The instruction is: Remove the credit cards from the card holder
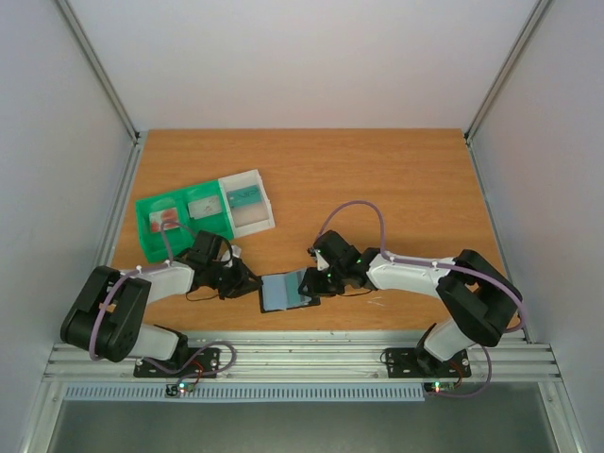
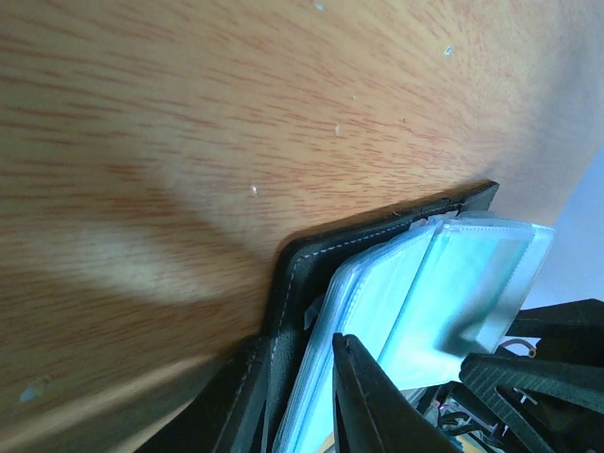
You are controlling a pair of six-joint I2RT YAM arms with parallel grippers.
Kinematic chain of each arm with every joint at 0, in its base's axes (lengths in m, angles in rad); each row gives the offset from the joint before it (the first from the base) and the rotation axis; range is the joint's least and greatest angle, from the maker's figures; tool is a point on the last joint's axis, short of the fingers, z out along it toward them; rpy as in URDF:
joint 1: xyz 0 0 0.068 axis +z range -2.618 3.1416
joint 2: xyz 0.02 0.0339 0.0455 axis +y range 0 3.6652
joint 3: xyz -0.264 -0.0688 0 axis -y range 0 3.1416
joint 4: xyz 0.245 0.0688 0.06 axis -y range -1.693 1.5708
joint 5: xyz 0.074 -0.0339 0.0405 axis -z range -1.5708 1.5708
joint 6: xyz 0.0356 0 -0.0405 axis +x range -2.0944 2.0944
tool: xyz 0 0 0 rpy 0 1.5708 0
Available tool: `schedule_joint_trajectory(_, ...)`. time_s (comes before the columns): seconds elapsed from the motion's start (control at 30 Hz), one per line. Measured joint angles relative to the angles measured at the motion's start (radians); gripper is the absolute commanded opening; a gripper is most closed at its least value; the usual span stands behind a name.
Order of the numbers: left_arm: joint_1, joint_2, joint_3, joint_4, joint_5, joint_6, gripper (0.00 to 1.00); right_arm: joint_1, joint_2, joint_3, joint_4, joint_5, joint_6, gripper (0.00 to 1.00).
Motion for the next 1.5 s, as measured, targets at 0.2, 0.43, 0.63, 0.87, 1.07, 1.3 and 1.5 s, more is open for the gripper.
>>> schedule_joint_trajectory(0.2,0.0,0.0,0.0,0.0,0.0,0.001,0.21,0.002,-0.029,0.004,-0.004,-0.012,-0.003,0.26)
schedule_joint_trajectory(0.43,0.0,0.0,0.0,0.0,0.0,0.002,0.21,0.016,-0.06,0.052,-0.064,0.032,-0.02,0.25)
schedule_joint_trajectory(0.63,0.0,0.0,0.0,0.0,0.0,0.004,0.21,0.017,-0.082,0.066,-0.147,0.141,-0.03,0.33)
schedule_joint_trajectory(0.87,0.0,0.0,0.0,0.0,0.0,0.004,0.21,0.022,-0.09,0.066,-0.141,0.153,-0.032,0.32)
schedule_joint_trajectory(1.07,0.0,0.0,0.0,0.0,-0.001,0.004,0.21,0.022,-0.012,0.066,-0.092,0.136,-0.027,0.33)
schedule_joint_trajectory(1.3,0.0,0.0,-0.002,0.002,-0.001,0.004,0.21,0.022,0.063,0.066,-0.059,0.133,-0.021,0.37)
schedule_joint_trajectory(1.5,0.0,-0.002,-0.007,0.01,-0.002,0.003,0.21,0.023,0.072,0.07,-0.037,0.123,-0.017,0.36)
